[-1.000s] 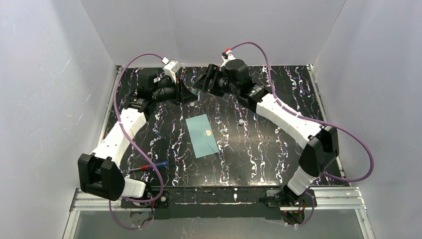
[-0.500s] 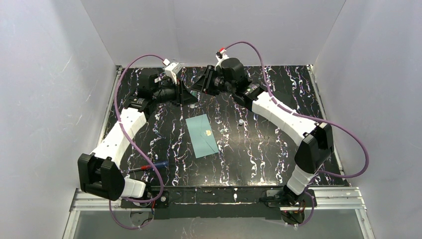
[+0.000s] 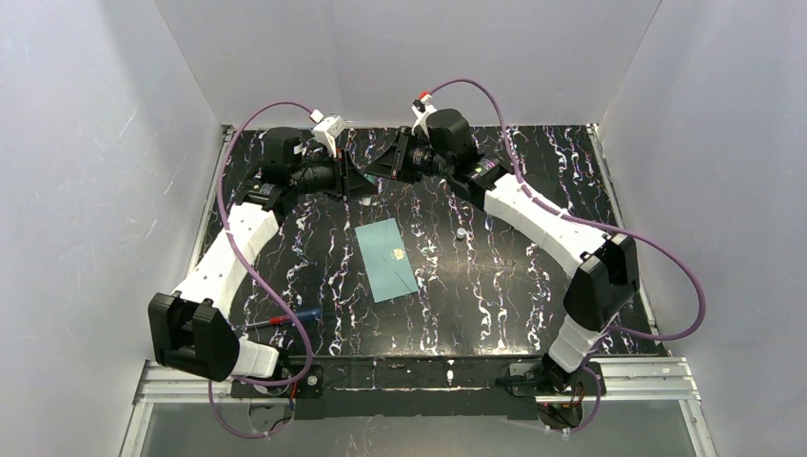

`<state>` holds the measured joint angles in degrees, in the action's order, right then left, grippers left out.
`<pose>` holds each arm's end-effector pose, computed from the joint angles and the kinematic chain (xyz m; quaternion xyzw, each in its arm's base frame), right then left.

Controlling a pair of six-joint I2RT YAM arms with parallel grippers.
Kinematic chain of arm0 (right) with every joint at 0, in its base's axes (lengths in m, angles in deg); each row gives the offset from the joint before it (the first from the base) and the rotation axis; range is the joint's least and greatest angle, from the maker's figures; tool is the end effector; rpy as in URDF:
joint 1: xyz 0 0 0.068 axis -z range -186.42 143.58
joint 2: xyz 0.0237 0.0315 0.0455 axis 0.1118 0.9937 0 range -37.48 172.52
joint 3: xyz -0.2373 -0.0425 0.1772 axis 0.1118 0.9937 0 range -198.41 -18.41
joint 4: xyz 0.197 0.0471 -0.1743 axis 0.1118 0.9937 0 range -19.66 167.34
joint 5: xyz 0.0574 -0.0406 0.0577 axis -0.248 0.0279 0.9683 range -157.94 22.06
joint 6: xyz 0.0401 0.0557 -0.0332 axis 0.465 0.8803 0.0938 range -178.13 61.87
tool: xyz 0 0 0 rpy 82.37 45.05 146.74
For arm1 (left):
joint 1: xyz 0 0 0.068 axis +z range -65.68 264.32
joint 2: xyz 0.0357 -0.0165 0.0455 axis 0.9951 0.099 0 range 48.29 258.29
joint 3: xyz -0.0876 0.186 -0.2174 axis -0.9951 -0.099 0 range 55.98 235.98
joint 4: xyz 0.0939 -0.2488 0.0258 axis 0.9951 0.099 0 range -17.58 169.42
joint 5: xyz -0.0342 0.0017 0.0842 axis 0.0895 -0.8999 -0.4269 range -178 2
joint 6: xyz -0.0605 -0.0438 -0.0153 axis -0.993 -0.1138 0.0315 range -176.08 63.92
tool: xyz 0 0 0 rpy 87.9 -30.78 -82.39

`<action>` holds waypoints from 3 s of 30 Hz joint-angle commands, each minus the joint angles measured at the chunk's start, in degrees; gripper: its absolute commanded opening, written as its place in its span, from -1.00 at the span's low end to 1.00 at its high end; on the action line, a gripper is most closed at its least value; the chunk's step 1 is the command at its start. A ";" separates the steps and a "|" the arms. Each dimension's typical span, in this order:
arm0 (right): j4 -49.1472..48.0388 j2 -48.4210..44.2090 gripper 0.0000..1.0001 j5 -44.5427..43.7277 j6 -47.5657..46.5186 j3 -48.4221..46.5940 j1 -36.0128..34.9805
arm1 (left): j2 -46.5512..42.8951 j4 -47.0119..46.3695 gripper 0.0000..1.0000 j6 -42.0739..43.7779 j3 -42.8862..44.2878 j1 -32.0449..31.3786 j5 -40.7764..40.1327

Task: Place the letter into the envelope and seal it

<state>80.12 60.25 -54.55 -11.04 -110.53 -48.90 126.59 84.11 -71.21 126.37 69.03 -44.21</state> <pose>0.3195 0.3129 0.4008 -0.0388 0.7922 0.4899 0.3619 0.3079 -0.1305 0.3830 0.2160 0.7579 -0.4344 0.4362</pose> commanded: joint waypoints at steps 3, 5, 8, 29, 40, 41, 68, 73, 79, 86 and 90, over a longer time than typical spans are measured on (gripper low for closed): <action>-5.00 -4.16 -0.97 1.83 -0.04 0.90 0.12 | -1.03 1.20 -1.00 1.43 1.68 0.08 1.18; -10.98 -5.15 -0.97 6.04 -0.41 3.43 1.07 | -1.40 0.96 -1.00 1.67 1.53 0.08 3.50; -23.55 -7.85 -0.97 15.21 -3.10 9.41 3.07 | -1.97 -0.70 -1.00 1.20 1.35 0.24 10.29; -10.17 -10.21 0.42 -0.43 -2.56 7.34 1.87 | -3.81 -5.09 -1.00 2.42 2.89 0.12 10.08; -6.18 -5.42 -0.40 -1.96 -3.15 0.48 -0.97 | -4.27 0.69 -1.00 7.52 3.88 0.00 3.47; -6.25 -5.46 -0.42 -1.99 -3.21 0.44 -1.01 | -4.36 0.86 -1.00 7.42 3.79 0.03 3.31; -62.74 -4.40 -0.97 50.61 13.50 11.78 1.96 | -0.21 -14.80 -1.00 -11.61 6.45 -0.15 32.19; -46.29 -5.21 0.05 40.73 4.33 9.30 2.22 | -1.39 -10.26 -1.00 -6.56 6.18 -0.13 25.45; -22.03 -8.60 0.38 16.59 -7.63 8.49 1.44 | -2.26 -7.60 -1.00 -3.06 4.80 -0.07 19.85; -17.11 -7.64 -0.53 13.56 -5.58 7.70 1.35 | -3.72 -0.46 -1.00 3.28 5.34 -0.03 8.36; -17.81 -7.79 -0.87 14.05 -5.07 7.82 1.35 | -3.60 0.45 -1.00 3.51 5.46 0.01 9.05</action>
<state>59.43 52.98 -39.49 -16.57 -101.24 -46.27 124.50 83.80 -71.00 130.81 69.16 -30.60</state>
